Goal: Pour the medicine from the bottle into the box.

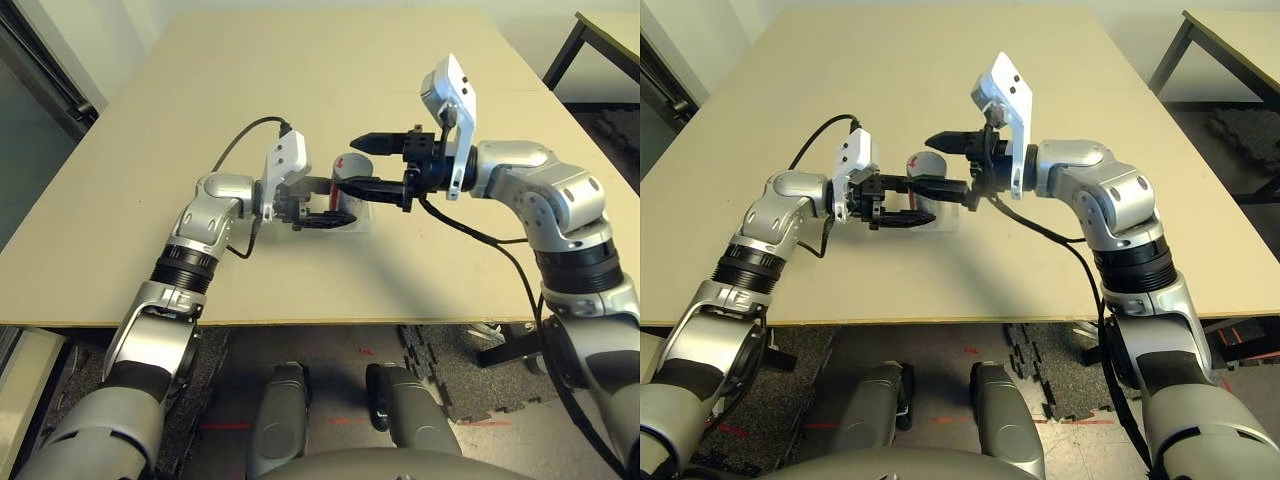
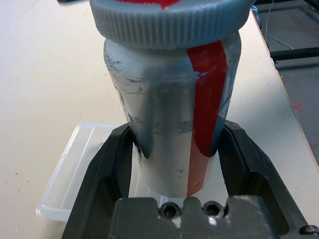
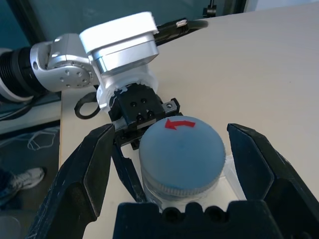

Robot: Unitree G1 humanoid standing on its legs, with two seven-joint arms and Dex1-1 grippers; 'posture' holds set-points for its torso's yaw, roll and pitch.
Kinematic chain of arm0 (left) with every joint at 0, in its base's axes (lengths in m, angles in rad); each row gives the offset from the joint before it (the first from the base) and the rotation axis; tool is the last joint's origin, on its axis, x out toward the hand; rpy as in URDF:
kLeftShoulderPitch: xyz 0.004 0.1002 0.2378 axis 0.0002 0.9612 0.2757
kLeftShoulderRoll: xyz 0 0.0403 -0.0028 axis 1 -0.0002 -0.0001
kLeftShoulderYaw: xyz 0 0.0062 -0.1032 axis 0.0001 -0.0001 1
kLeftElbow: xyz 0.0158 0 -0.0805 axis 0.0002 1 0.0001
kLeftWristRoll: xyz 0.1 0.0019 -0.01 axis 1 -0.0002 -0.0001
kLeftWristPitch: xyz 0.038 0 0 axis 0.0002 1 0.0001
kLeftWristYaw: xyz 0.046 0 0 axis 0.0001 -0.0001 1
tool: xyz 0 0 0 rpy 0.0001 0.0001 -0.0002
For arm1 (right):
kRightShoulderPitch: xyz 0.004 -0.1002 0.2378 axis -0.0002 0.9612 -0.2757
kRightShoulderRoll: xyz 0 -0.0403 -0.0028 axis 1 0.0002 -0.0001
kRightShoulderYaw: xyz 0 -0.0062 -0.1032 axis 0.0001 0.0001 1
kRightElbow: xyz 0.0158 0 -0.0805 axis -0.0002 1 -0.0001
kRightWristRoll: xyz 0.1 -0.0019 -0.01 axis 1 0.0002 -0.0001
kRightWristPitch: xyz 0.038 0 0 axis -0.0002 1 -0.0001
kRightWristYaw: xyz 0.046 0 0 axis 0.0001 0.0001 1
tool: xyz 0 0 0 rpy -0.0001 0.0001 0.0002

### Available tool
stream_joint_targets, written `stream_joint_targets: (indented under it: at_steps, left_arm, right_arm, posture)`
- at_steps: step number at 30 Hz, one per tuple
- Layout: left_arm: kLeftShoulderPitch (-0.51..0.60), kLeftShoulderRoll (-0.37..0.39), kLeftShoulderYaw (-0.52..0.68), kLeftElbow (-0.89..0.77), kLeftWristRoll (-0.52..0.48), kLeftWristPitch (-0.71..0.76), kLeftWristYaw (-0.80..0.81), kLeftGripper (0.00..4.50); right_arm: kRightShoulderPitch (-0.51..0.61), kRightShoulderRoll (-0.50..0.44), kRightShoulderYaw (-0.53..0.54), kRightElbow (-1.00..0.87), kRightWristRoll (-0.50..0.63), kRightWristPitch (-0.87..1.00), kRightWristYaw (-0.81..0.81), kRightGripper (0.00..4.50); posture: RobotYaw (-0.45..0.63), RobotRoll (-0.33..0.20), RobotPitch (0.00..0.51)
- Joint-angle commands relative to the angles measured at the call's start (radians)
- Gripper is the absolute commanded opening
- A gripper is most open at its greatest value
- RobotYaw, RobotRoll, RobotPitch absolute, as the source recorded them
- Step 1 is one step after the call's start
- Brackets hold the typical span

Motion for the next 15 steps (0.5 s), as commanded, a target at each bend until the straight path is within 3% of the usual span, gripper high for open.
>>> stream_joint_targets:
  at_steps: [1, 3, 9, 15]
  left_arm:
    - [-0.008, -0.001, 0.005, -0.012, 0.002, -0.003, -0.001, 2.74]
    - [-0.007, -0.001, 0.006, -0.014, 0.001, -0.002, 0.001, 2.74]
    - [0.002, 0.002, 0.006, -0.020, 0.001, 0.000, 0.002, 2.74]
    - [0.006, 0.002, 0.005, -0.024, 0.001, 0.000, 0.002, 2.74]
  right_arm:
    - [0.004, 0.002, 0.011, 0.013, -0.016, -0.019, 0.009, 4.50]
    - [0.007, 0.005, 0.011, 0.013, -0.017, -0.015, 0.008, 4.50]
    - [0.013, 0.004, 0.004, -0.004, -0.001, 0.029, 0.003, 2.57]
    - [0.024, -0.008, 0.003, -0.032, 0.021, 0.077, 0.009, 2.57]
  posture:
    - [0.04, 0.000, 0.117]
    - [0.05, 0.000, 0.118]
    - [0.05, 0.000, 0.118]
    - [0.05, 0.000, 0.116]
